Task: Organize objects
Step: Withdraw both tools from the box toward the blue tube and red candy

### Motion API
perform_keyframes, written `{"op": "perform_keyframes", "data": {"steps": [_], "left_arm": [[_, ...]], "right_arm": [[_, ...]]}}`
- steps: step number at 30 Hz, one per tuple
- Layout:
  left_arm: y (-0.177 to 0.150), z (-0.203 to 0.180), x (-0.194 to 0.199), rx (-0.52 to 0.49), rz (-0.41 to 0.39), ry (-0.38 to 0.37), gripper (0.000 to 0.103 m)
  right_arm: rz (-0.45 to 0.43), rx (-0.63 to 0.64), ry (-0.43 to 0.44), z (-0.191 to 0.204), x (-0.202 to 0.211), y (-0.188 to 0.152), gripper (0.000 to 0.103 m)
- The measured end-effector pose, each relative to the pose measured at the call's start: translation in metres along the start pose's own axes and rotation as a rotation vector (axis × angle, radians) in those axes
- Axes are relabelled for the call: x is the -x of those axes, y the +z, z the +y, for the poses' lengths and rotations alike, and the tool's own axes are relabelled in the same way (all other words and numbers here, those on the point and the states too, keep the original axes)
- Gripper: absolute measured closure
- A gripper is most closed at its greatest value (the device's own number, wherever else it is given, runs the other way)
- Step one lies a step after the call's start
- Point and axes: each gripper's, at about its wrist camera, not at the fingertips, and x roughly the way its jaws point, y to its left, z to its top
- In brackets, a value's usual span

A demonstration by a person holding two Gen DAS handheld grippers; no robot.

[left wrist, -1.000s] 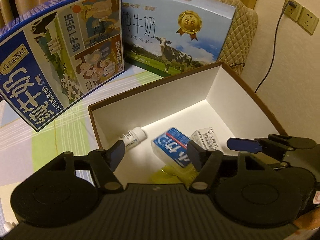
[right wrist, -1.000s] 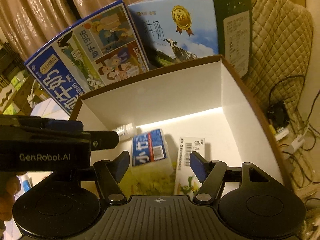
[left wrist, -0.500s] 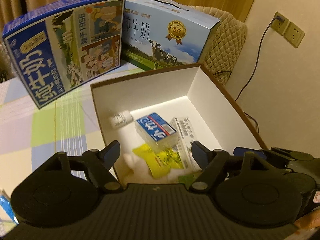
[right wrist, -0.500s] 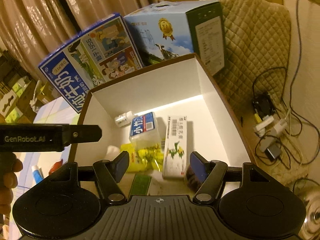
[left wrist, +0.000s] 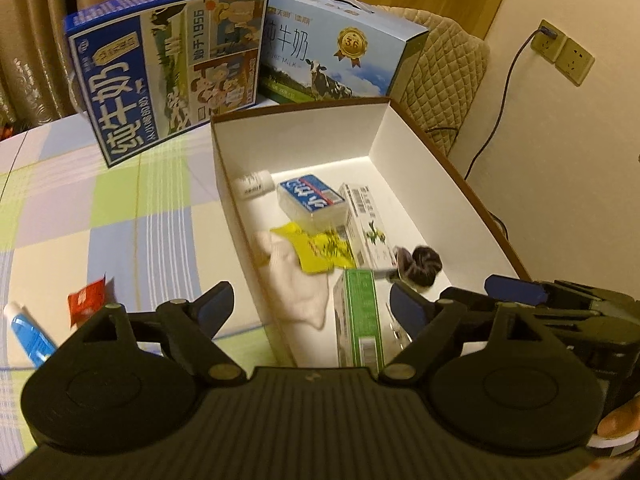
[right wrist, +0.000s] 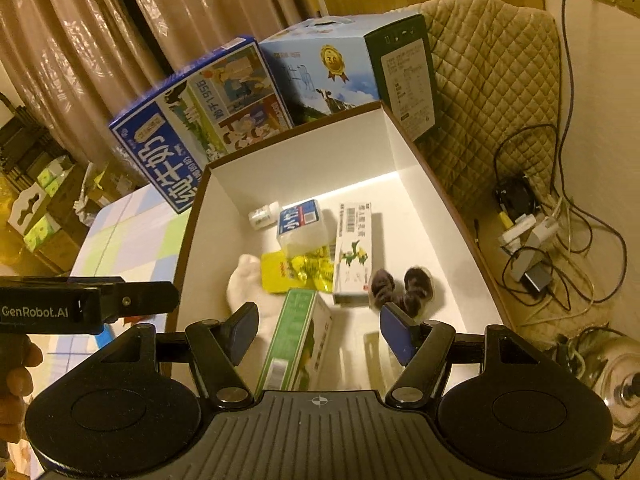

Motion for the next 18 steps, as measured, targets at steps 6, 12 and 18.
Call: {"op": "perform_keyframes", "data": {"steps": [6,12,18], "left_arm": [[-0.022,0.004,0.021,0.012,0.006,0.01,0.02],[-0.042,0.01,0.038,0.031,0.007,0.02,0.019],[-0.061,0.019,0.051,0.053,0.014,0.028,0.019]], "right_arm": [[-0.003,0.003,0.002,0.006,0.018,-0.014,0.038],[0.004,0.013,0.011,0.018,0.031,-0.029,0.038],[0.027,0.027,0.032,0.034,0.037,-0.047,0.038]]}}
